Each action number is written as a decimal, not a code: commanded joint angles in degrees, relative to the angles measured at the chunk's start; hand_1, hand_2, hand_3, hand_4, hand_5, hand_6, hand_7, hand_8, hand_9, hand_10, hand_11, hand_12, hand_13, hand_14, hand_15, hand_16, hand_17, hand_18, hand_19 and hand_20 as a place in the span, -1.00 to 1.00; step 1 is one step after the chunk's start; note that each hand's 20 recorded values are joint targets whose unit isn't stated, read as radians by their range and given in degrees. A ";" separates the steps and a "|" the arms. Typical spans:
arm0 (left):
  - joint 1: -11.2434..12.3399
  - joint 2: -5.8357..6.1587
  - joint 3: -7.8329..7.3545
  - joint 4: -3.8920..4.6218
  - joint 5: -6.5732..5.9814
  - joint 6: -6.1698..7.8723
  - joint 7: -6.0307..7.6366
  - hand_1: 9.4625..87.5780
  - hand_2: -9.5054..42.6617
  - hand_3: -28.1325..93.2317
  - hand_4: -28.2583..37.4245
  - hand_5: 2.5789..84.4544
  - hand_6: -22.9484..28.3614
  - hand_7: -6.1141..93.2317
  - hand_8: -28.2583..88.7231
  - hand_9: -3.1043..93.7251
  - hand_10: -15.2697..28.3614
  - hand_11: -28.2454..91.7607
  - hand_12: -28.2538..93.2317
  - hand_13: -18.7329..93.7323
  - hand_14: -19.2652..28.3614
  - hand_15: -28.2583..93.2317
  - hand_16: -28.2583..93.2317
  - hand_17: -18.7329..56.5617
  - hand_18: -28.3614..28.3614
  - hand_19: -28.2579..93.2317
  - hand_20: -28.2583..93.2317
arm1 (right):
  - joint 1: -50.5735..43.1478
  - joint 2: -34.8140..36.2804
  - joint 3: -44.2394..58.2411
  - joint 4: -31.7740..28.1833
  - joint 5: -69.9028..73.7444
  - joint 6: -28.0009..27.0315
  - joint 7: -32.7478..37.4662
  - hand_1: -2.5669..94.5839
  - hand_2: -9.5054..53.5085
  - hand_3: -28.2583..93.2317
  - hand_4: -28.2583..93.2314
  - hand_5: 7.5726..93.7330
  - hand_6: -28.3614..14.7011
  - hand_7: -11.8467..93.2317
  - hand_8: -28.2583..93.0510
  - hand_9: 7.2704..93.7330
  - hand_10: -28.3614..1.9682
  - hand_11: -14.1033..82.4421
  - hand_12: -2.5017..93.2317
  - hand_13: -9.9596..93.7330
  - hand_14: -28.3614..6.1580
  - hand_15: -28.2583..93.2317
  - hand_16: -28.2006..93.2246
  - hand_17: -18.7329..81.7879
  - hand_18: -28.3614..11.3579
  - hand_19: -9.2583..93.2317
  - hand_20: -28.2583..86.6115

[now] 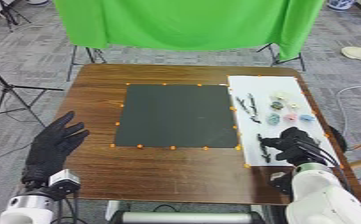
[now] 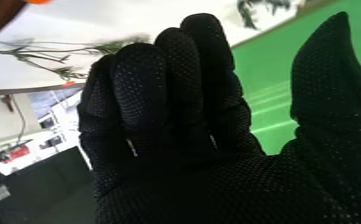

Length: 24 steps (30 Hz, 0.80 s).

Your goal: Arrange flowers

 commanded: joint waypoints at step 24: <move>0.61 -0.83 -0.49 -0.12 0.03 -0.04 -0.70 -0.64 -0.47 0.80 -0.81 -0.20 0.24 -0.57 -0.69 -0.19 0.63 -0.04 -0.37 -0.20 0.93 0.34 -0.69 -0.80 0.83 0.38 -0.49 | 9.39 4.72 -17.15 6.41 -13.75 -8.22 5.82 -0.31 -0.95 0.89 -0.99 0.09 -0.01 0.36 -0.55 0.20 -0.45 0.70 -0.52 0.35 -0.27 0.87 -0.33 -0.13 -0.89 0.96 -0.04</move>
